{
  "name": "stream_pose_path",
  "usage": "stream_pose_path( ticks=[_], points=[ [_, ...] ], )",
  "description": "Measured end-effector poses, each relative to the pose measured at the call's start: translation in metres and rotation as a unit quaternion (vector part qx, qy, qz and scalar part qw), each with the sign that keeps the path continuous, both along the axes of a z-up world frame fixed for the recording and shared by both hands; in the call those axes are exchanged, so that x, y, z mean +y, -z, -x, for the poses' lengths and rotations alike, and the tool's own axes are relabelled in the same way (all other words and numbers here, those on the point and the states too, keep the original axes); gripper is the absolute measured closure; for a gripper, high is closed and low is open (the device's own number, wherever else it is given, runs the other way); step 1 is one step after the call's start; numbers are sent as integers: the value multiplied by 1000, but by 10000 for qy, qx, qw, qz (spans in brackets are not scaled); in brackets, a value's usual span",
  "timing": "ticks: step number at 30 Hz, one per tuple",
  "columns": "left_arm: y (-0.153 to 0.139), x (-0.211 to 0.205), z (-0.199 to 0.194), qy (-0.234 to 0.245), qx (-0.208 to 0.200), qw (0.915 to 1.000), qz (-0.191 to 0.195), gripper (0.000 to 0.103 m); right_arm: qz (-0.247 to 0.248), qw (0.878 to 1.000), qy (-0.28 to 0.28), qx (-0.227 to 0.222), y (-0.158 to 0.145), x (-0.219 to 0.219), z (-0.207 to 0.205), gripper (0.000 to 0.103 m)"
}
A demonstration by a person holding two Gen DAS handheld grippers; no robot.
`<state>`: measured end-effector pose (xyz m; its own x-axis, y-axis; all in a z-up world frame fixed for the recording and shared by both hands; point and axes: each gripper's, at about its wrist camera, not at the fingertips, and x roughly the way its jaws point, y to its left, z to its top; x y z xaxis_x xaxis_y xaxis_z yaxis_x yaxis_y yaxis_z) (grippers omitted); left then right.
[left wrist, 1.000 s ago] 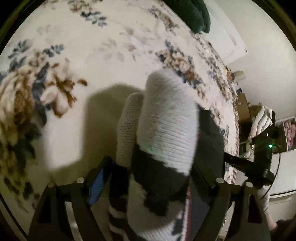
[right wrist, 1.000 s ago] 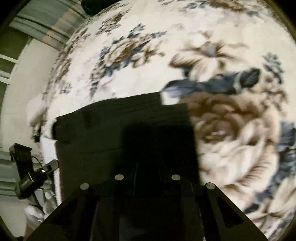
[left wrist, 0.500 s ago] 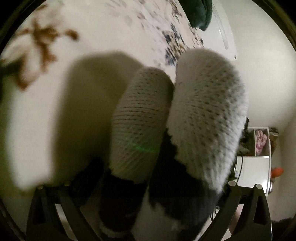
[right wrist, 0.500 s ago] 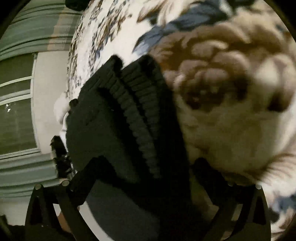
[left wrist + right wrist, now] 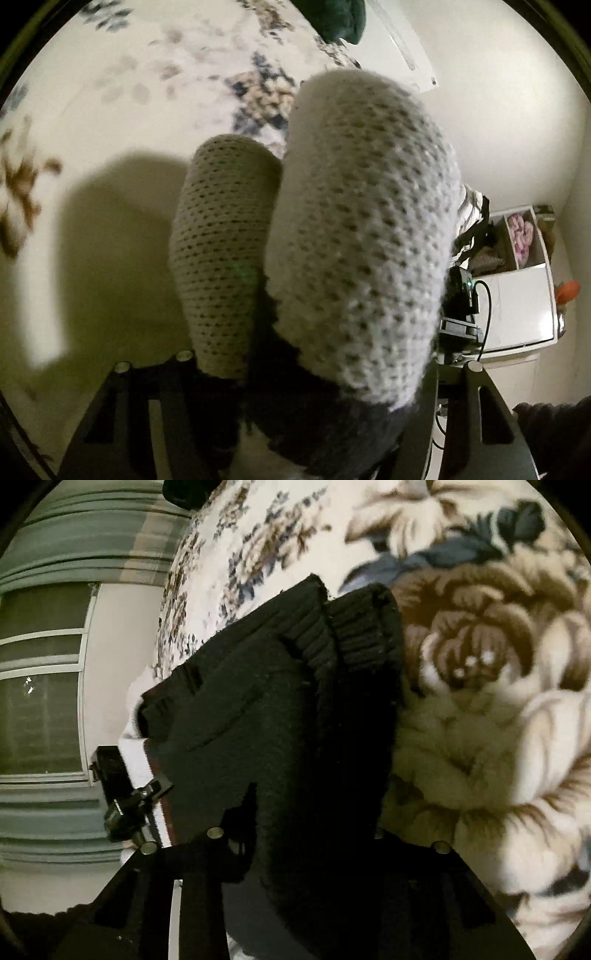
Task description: Fold small clothes
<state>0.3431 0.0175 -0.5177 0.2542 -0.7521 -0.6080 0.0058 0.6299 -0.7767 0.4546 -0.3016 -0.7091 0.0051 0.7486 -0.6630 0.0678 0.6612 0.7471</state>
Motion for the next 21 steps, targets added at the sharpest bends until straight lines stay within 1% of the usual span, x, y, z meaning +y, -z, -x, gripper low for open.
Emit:
stream_pose_path(
  ticks=[3, 5, 7, 8, 10, 11, 12, 14, 16, 17, 18, 19, 21],
  points=[
    [-21, -17, -20, 210, -177, 9996, 9, 43, -89, 9995, 267, -137, -17, -18, 0, 65],
    [-37, -37, -43, 380, -305, 9988, -9, 43, -143, 9984, 492, -252, -34, -36, -4, 65],
    [-46, -54, -69, 519, -422, 9978, -17, 43, -146, 9966, 713, -383, -49, -63, -11, 65],
    [-52, -66, -86, 593, -466, 9971, -28, 43, -132, 9954, 837, -438, -55, -76, -20, 65],
    [-60, -96, -131, 772, -543, 9955, -11, 43, -47, 9928, 1069, -546, -65, -97, -39, 65],
    [-61, -99, -143, 827, -580, 9949, -14, 43, 3, 9912, 1183, -600, -69, -110, -53, 65],
    [-62, -114, -169, 921, -646, 9937, -19, 43, 54, 9899, 1263, -640, -72, -119, -65, 65],
    [-55, -140, -217, 1075, -679, 9919, -51, 43, 193, 9858, 1495, -744, -74, -143, -94, 65],
    [-45, -159, -251, 1204, -656, 9905, -92, 43, 363, 9816, 1724, -736, -70, -168, -124, 65],
    [-35, -176, -274, 1300, -615, 9894, -188, 43, 449, 9802, 1785, -723, -67, -173, -136, 66],
    [-29, -185, -288, 1382, -581, 9884, -233, 42, 558, 9794, 1810, -706, -63, -179, -147, 66],
    [-19, -197, -305, 1465, -491, 9875, -311, 42, 671, 9784, 1839, -661, -58, -187, -158, 66],
    [-3, -214, -325, 1611, -270, 9855, -450, 42, 821, 9768, 1914, -504, -44, -199, -174, 66]
  ],
)
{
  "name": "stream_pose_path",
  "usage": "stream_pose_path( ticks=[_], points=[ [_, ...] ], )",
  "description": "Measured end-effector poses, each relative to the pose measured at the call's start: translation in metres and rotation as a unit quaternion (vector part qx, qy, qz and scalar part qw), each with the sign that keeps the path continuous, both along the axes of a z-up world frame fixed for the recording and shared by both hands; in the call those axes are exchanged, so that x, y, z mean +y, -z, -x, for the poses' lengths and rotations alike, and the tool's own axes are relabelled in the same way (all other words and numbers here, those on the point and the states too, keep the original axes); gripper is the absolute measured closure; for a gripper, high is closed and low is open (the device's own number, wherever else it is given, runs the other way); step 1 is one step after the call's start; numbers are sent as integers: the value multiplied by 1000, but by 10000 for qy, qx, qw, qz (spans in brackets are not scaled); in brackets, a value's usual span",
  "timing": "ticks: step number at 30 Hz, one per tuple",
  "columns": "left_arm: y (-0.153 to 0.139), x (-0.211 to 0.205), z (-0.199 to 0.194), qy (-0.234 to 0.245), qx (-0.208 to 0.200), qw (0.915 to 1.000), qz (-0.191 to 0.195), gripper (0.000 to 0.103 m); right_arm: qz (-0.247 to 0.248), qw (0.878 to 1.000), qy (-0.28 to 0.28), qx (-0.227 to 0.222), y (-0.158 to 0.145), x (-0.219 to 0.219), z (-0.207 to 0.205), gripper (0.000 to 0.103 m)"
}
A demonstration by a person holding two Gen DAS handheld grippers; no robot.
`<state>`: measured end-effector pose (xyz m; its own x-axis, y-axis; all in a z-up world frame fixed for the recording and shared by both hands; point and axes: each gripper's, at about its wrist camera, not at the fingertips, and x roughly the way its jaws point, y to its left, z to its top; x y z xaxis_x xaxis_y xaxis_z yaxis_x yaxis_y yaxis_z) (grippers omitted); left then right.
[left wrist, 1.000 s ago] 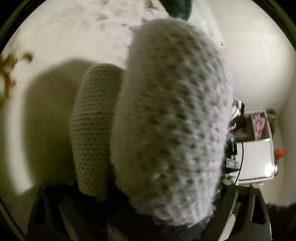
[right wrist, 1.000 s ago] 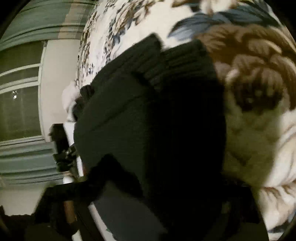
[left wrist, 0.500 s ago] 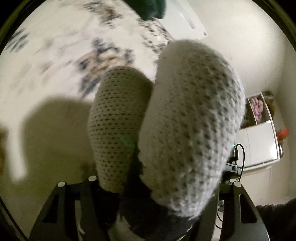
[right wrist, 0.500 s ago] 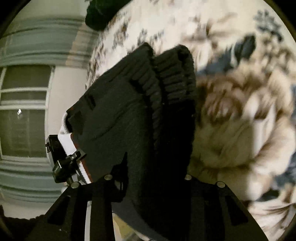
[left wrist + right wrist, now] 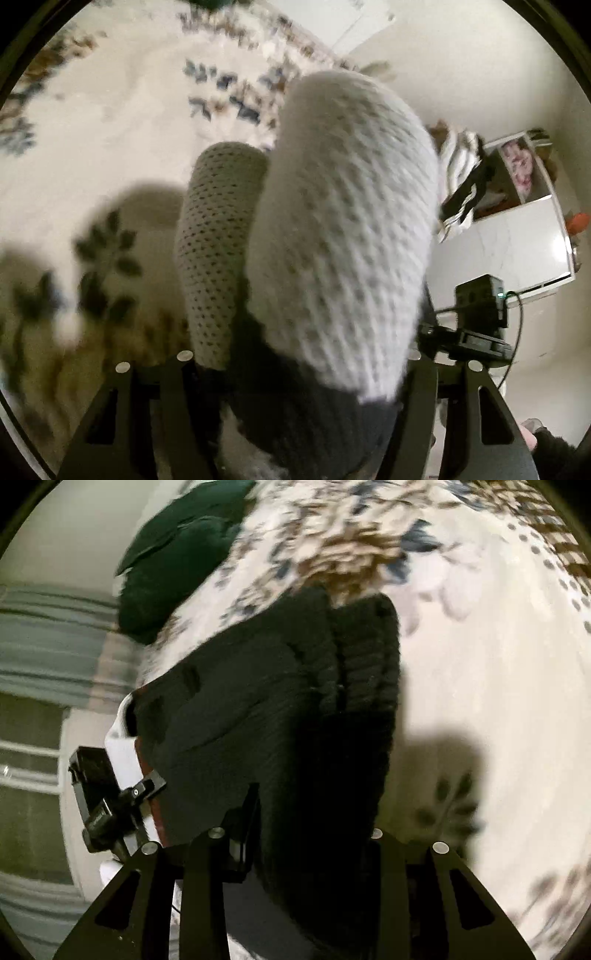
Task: Fold small clothes
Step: 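Lower the folded sweater onto the bed and open both tools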
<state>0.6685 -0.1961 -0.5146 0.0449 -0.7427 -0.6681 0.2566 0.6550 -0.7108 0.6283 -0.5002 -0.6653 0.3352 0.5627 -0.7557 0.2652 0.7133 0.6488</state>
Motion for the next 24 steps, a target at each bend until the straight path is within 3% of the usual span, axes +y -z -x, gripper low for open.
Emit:
stream_pose_path(
  ticks=[3, 6, 7, 9, 12, 14, 19, 21, 24],
  points=[
    [20, -11, -15, 69, 312, 9992, -257, 41, 82, 9997, 83, 230, 23, -1, -10, 66],
    [16, -5, -6, 0, 407, 9989, -237, 39, 71, 9994, 201, 275, 28, 3, -9, 60],
    [10, -2, 1, -35, 400, 9987, -302, 39, 158, 9991, 242, 308, 27, 7, -9, 54],
    [3, 0, 15, -131, 340, 9983, -453, 38, 607, 9973, 252, 340, 18, 16, -9, 51],
    [-22, 6, 35, -427, -148, 9944, -960, 36, 1784, 9833, 178, 299, -9, 36, -9, 23],
    [-35, 14, 50, -601, -701, 9815, -1677, 26, 2568, 9662, 163, 127, -35, 51, 3, 0],
    [-77, 7, 101, -801, -1536, 9468, -2713, 12, 3759, 9260, 270, -210, -82, 80, 48, 0],
    [-94, 2, 125, -855, -1853, 9311, -3025, 12, 3985, 9160, 363, -298, -100, 85, 72, 0],
    [-114, 12, 155, -910, -2064, 9198, -3211, 12, 4128, 9081, 578, -407, -131, 100, 109, 0]
  ],
)
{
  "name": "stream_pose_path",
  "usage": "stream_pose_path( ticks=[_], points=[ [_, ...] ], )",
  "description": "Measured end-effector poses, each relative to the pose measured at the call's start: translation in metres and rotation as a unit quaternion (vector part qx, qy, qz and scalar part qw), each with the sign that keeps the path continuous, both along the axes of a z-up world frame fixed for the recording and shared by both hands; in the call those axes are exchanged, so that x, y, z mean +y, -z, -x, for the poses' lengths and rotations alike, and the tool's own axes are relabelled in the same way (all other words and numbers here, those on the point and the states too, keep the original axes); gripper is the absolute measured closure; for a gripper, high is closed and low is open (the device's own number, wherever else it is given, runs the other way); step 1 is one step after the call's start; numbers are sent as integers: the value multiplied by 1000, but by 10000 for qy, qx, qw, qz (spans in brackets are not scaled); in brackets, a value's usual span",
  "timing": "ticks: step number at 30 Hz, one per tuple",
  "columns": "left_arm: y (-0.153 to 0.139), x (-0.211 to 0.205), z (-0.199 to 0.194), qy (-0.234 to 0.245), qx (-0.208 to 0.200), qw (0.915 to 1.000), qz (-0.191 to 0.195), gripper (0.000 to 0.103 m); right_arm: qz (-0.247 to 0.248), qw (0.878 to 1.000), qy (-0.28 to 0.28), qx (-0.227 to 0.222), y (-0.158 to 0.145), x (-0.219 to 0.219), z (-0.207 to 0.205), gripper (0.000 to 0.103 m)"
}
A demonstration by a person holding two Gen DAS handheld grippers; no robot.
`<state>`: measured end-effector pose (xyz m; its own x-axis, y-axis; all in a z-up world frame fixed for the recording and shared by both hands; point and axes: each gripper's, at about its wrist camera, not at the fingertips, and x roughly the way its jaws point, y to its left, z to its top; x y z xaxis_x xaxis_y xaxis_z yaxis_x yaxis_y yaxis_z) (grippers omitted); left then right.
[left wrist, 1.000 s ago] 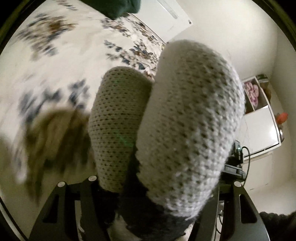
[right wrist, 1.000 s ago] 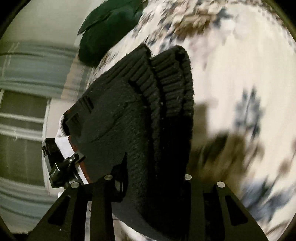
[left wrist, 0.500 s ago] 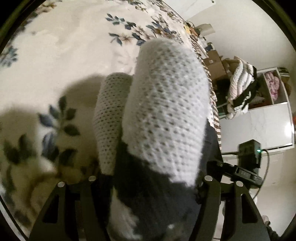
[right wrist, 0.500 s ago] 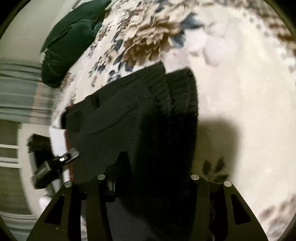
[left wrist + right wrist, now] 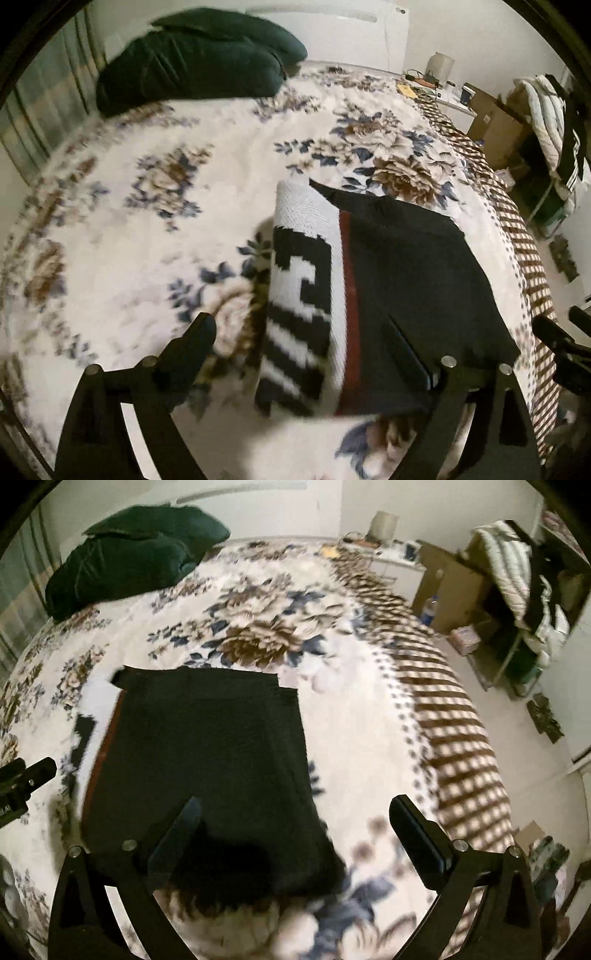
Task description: Fold small clothes
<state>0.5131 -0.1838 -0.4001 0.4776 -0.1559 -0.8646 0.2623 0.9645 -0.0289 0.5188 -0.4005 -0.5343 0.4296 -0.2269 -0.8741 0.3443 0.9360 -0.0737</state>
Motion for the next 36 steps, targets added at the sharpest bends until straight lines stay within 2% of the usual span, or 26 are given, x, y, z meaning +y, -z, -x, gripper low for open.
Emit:
stream_pose_path(
  ticks=[5, 7, 12, 17, 27, 31, 36],
  points=[
    [-41, -2, 36, -5, -242, 9995, -215, 12, 77, 9998, 118, -151, -52, 17, 58, 0],
    [-60, -3, 51, 22, -289, 9994, -164, 12, 110, 9996, 148, -222, -73, 23, 76, 0],
    [-118, 0, 98, 90, -582, 9982, -145, 12, 406, 9977, 178, -521, -143, 42, 124, 0],
    [-168, 7, 141, 106, -693, 9975, -60, 12, 532, 9954, 121, -793, -217, 64, 173, 0],
    [-277, 34, 238, -24, -1074, 9942, 45, 12, 451, 9904, -83, -1304, -353, 102, 279, 0],
    [-308, 39, 269, -103, -1224, 9924, 60, 12, 457, 9868, -228, -1536, -403, 117, 322, 0],
    [-339, 43, 303, -178, -1406, 9899, 98, 12, 570, 9836, -344, -1677, -444, 133, 365, 0]
  ],
)
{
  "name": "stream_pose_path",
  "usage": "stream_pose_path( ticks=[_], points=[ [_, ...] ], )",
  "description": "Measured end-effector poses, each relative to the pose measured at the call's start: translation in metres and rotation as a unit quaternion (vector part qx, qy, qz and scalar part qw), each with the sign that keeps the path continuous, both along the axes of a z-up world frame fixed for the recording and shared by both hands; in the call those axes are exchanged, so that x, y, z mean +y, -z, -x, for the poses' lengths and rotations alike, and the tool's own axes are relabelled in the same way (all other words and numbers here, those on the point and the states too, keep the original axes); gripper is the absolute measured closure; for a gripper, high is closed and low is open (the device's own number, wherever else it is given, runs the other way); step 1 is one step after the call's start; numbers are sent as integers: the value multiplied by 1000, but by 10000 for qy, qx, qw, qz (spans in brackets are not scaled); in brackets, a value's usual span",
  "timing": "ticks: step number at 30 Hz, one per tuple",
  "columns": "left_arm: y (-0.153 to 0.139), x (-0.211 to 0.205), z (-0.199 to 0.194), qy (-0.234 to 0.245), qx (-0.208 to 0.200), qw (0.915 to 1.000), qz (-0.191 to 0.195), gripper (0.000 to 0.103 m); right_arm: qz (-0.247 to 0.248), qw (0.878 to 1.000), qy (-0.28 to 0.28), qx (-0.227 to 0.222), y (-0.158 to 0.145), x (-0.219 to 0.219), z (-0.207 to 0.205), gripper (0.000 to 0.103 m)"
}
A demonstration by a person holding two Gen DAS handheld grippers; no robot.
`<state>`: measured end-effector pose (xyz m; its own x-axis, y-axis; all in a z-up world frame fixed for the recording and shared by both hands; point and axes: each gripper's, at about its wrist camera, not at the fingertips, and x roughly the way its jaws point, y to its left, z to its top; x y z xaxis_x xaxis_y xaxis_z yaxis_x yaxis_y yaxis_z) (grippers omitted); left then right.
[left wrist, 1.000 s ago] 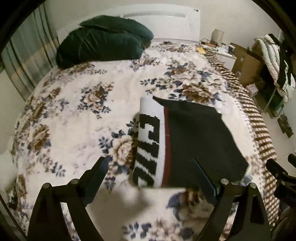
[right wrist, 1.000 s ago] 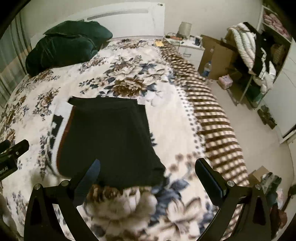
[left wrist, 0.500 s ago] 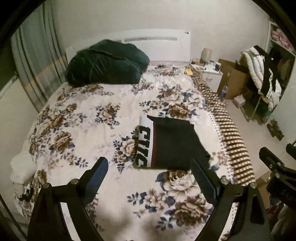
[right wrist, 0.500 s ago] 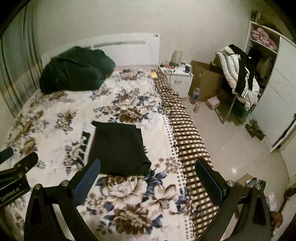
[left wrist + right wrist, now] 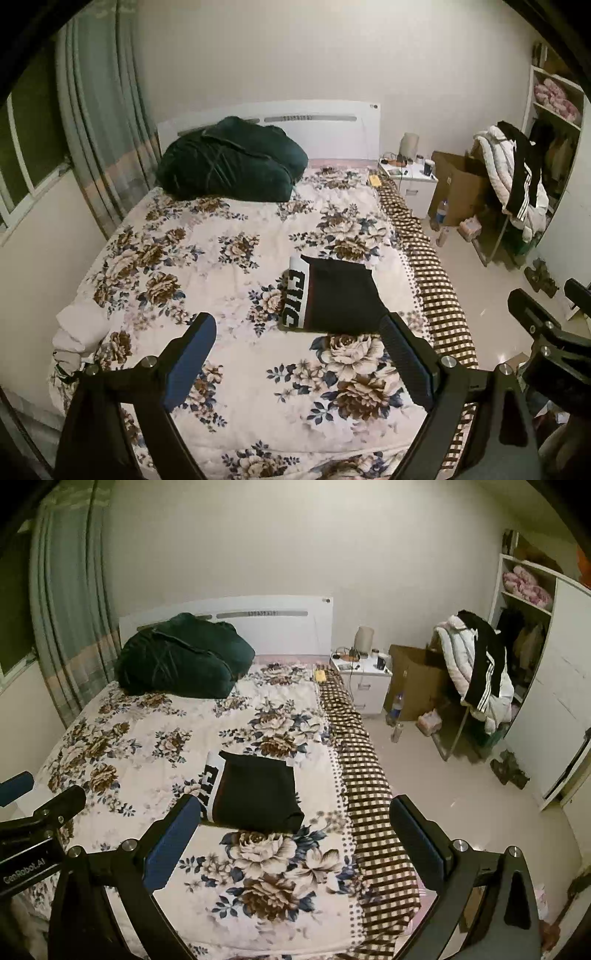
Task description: Fold small clothes
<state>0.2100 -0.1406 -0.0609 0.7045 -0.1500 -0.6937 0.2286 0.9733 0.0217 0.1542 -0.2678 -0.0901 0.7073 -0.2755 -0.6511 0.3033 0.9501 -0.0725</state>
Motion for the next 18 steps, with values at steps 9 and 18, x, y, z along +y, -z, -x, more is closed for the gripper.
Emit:
stream_pose_path(
  ticks=[9, 18],
  points=[
    [-18, 6, 22, -100, -221, 9997, 83, 0, -17, 9999, -127, -74, -39, 8, 47, 0],
    [-21, 9, 32, -155, -261, 9995, 45, 0, -38, 9999, -106, -92, -42, 10, 57, 0]
  ],
)
